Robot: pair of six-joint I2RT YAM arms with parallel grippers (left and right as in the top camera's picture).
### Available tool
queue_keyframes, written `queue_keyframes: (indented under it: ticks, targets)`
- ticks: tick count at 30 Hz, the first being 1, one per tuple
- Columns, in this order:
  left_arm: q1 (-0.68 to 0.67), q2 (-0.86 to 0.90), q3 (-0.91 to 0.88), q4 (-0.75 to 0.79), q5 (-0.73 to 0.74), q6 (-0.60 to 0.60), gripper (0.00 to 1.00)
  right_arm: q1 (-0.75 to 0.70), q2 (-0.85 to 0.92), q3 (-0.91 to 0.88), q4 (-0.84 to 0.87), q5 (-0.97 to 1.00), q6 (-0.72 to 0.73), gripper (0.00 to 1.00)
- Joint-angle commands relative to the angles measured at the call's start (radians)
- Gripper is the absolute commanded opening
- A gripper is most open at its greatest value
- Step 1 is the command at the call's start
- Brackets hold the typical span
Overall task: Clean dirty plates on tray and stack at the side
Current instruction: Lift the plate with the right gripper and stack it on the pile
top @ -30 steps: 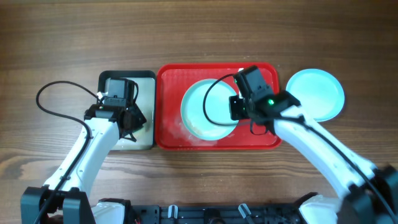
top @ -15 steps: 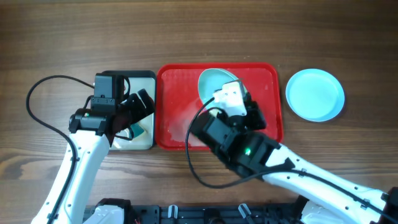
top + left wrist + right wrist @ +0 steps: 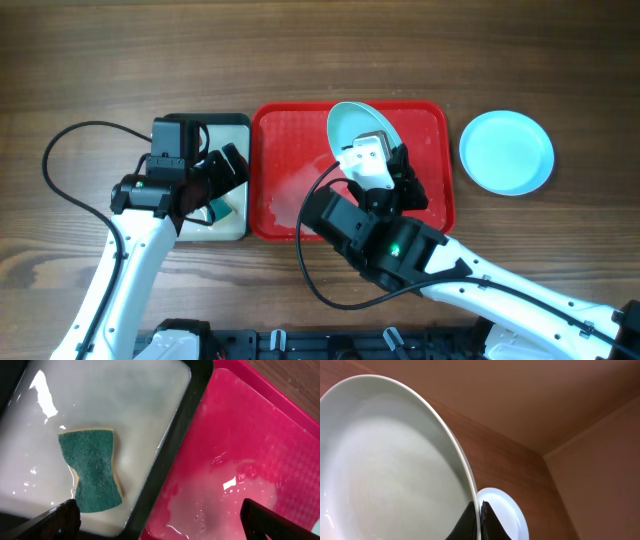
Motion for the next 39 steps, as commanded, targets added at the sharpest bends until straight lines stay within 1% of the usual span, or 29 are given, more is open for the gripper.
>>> queue_keyframes:
  ticks: [1,9,10,12,13,16,17,19,21,22,25,27,30,35,36,37,38,39]
  targets:
    - [0.006,-0.008,0.013,-0.001,0.012,0.015,1.00,0.002,-0.016,0.008,0.006,0.043,-0.001,0.04]
    - [0.006,-0.008,0.013,-0.001,0.012,0.015,1.00,0.001,-0.016,0.008,0.007,0.041,0.005,0.04]
    - [0.006,-0.008,0.013,-0.001,0.012,0.015,1.00,-0.003,-0.016,0.008,0.011,0.017,0.011,0.04]
    - [0.006,-0.008,0.013,-0.001,0.012,0.015,1.00,-0.066,-0.014,0.005,0.022,-0.102,0.049,0.04]
    - [0.006,-0.008,0.013,-0.001,0.012,0.015,1.00,-0.141,-0.011,0.005,0.029,-0.233,0.072,0.04]
    - [0.006,-0.008,0.013,-0.001,0.012,0.015,1.00,-0.448,-0.011,0.008,0.050,-0.818,0.021,0.04]
    - [0.006,-0.008,0.013,-0.001,0.012,0.015,1.00,-0.516,-0.011,0.008,0.050,-0.927,0.020,0.04]
    - [0.006,-0.008,0.013,-0.001,0.012,0.015,1.00,-0.710,-0.011,0.008,0.050,-1.220,-0.009,0.04]
    - [0.006,-0.008,0.013,-0.001,0.012,0.015,1.00,-0.896,-0.010,0.008,0.050,-1.377,-0.016,0.04]
    - [0.006,-0.008,0.013,-0.001,0.012,0.015,1.00,-1.004,-0.009,0.007,0.048,-1.377,0.003,0.04]
    - [0.006,-0.008,0.013,-0.001,0.012,0.015,1.00,-1.231,-0.008,0.006,0.047,-1.365,0.066,0.04]
    - [0.006,-0.008,0.013,-0.001,0.012,0.015,1.00,-1.368,0.006,0.005,0.056,-1.288,0.139,0.04]
    - [0.006,-0.008,0.013,-0.001,0.012,0.015,1.00,-1.459,0.074,0.004,0.065,-1.239,0.159,0.04]
    - [0.006,-0.008,0.013,-0.001,0.012,0.015,1.00,-1.457,0.224,0.004,0.029,-1.236,0.158,0.04]
    - [0.006,-0.008,0.013,-0.001,0.012,0.015,1.00,-1.457,0.237,0.004,0.029,-1.256,0.156,0.21]
    - [0.006,-0.008,0.013,-0.001,0.012,0.015,1.00,-1.457,0.224,0.005,0.025,-1.339,0.122,0.35]
    - [0.006,-0.008,0.013,-0.001,0.012,0.015,1.00,-1.456,0.200,0.006,0.006,-1.393,0.116,0.36]
    - [0.006,-0.008,0.013,-0.001,0.012,0.015,1.00,-1.456,0.155,0.006,-0.020,-1.403,0.146,0.37]
